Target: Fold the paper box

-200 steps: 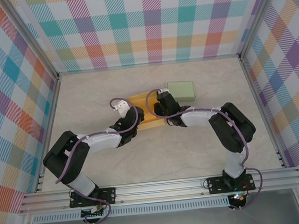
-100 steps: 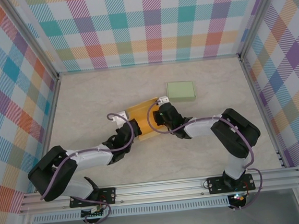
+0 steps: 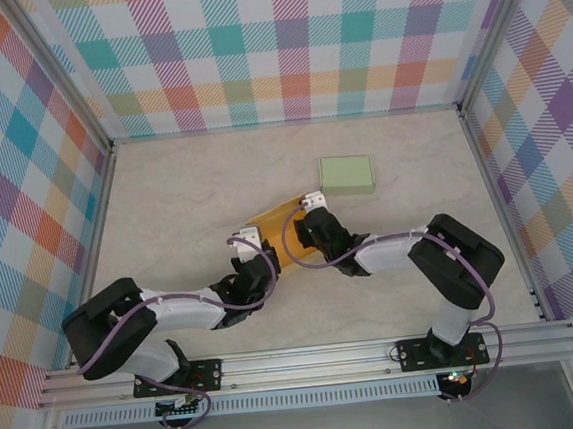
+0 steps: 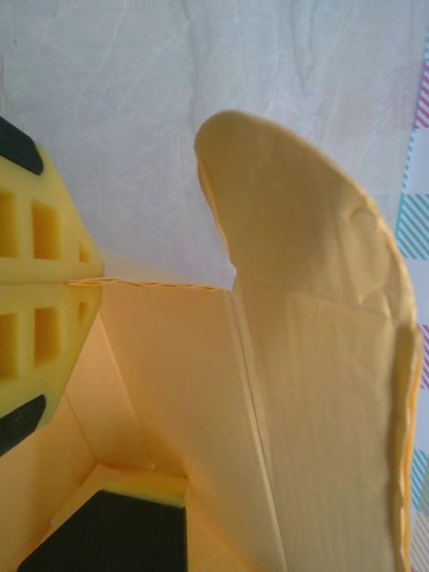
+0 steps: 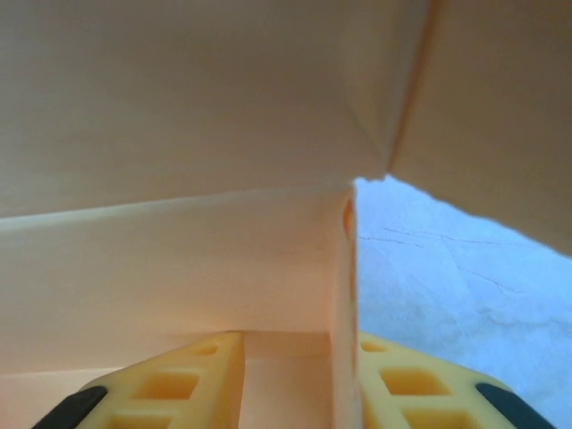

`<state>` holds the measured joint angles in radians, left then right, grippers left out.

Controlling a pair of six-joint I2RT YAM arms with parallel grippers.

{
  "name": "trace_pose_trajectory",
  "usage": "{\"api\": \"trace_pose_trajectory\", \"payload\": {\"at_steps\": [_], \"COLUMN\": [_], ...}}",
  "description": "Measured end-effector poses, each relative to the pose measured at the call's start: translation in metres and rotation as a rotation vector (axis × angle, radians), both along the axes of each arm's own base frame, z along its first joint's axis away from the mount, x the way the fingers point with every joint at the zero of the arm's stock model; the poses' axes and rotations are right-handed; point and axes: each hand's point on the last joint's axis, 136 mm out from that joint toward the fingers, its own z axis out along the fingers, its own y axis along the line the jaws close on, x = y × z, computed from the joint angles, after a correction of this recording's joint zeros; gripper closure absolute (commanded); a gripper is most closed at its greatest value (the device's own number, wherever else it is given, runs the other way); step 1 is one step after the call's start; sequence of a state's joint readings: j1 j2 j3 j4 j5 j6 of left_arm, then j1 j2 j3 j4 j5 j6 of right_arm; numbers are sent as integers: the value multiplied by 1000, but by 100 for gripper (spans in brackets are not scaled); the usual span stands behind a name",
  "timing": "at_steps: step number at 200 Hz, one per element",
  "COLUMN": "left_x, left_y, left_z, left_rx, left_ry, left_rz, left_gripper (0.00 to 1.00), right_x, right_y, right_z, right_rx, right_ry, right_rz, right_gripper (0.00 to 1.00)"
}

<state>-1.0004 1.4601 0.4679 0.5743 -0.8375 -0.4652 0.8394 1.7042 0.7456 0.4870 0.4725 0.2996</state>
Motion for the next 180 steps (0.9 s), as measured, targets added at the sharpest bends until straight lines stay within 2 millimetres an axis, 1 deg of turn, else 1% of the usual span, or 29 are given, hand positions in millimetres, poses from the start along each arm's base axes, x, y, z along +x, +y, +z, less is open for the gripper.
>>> {"api": "trace_pose_trajectory", "payload": {"at_steps": [30,45,59,75,96,104,123,129,134,154,159,180], "left_x": [9,13,16,18,20,20,21,21,21,23,24,28], "left_y": [-6,-10,-14,-15,-15,-15,-18,-18,-19,-23,-24,-26], "left_z": [3,10,18,22,23,22,21,20,19,15,15,19], "left_rx": [68,91,99,106,116,113,105,102,98,87,81,49], "left_ry": [-31,-54,-74,-87,-91,-90,-87,-84,-81,-54,-49,-45], "left_rz": [17,18,11,7,4,1,-10,-14,-18,-14,-11,4], "left_gripper": [100,100,100,100,100,100,100,100,100,100,100,100], "right_x": [-1,-3,-4,-4,-5,-5,-8,-10,-11,-15,-16,-18], "right_y": [-6,-10,-12,-14,-15,-16,-19,-20,-20,-22,-22,-22], "right_z": [3,5,10,16,18,18,17,16,16,19,21,29], "right_rx": [4,10,19,28,36,37,40,41,43,62,67,80], "right_ry": [-2,-1,-4,-9,-4,1,24,35,47,102,114,149], "right_rz": [-25,-37,-48,-59,-64,-66,-74,-79,-83,-107,-113,-128], "right_gripper": [59,55,54,53,50,47,46,42,38,36,32,23]}}
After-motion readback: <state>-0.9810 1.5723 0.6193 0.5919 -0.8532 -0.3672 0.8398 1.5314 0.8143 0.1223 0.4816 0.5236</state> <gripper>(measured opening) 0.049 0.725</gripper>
